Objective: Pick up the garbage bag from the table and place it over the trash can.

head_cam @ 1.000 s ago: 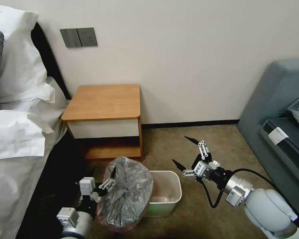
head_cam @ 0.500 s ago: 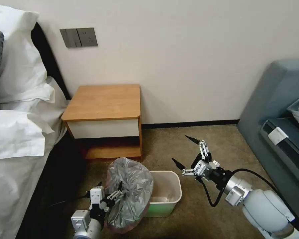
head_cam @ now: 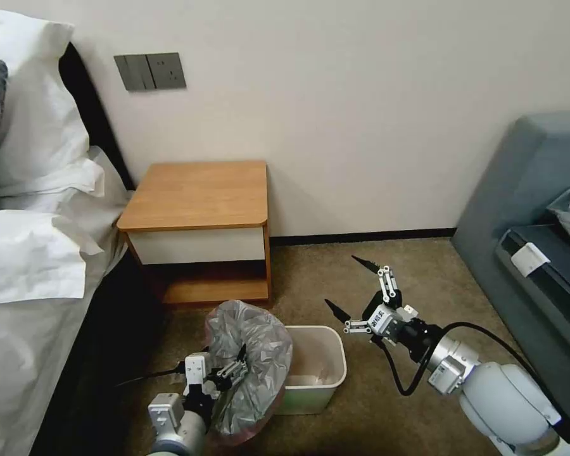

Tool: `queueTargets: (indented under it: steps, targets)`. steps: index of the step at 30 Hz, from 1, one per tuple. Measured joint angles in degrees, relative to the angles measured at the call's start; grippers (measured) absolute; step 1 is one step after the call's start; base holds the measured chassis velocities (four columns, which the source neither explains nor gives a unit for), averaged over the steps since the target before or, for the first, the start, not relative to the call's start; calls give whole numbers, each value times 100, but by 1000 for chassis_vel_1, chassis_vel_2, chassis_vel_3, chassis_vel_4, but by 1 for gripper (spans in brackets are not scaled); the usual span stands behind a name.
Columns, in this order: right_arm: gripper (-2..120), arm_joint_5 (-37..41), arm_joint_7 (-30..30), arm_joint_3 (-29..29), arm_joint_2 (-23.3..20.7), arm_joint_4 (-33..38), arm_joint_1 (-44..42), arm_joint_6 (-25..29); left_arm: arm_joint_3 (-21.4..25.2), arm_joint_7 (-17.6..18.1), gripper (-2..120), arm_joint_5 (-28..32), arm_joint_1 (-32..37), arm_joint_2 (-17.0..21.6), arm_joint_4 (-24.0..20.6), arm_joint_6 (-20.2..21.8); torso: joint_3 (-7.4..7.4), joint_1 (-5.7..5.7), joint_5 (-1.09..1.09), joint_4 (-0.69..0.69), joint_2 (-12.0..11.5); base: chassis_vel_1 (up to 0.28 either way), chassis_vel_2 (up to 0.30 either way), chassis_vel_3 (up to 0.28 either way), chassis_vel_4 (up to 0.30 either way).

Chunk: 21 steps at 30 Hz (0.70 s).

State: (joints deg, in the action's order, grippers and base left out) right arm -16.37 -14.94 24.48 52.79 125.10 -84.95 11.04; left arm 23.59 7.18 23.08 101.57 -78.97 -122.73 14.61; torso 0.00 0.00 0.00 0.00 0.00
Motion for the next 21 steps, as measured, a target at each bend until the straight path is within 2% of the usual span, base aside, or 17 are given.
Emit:
queueTargets:
  steps: [3, 5, 11, 16, 19, 21]
  targets:
    - [100, -3, 2, 15, 30, 0, -5, -1, -51, 21, 91, 471, -17, -56, -100, 10, 0, 0, 0, 0, 0, 0, 0, 0, 0]
    - [100, -6, 3, 16, 43, 0, -8, -1, -58, 22, 90, 549, -23, -82, -102, 5, 0, 0, 0, 0, 0, 0, 0, 0, 0]
    - [100, -11, 4, 6, 67, 4, -8, 1, -64, 81, 86, 547, -10, -137, -102, -30, 0, 0, 0, 0, 0, 0, 0, 0, 0]
    - [100, -15, 4, 9, 66, 4, -28, 11, 59, 316, 85, 484, 24, -132, -158, 27, 0, 0, 0, 0, 0, 0, 0, 0, 0]
    - [100, -16, 4, 10, 65, 1, -35, 15, 94, 387, 80, 491, -3, -130, -156, 94, 0, 0, 0, 0, 0, 0, 0, 0, 0]
    - [100, -18, 3, 10, 68, -1, -40, 16, 123, 405, 71, 613, -53, -117, -116, 301, 0, 0, 0, 0, 0, 0, 0, 0, 0]
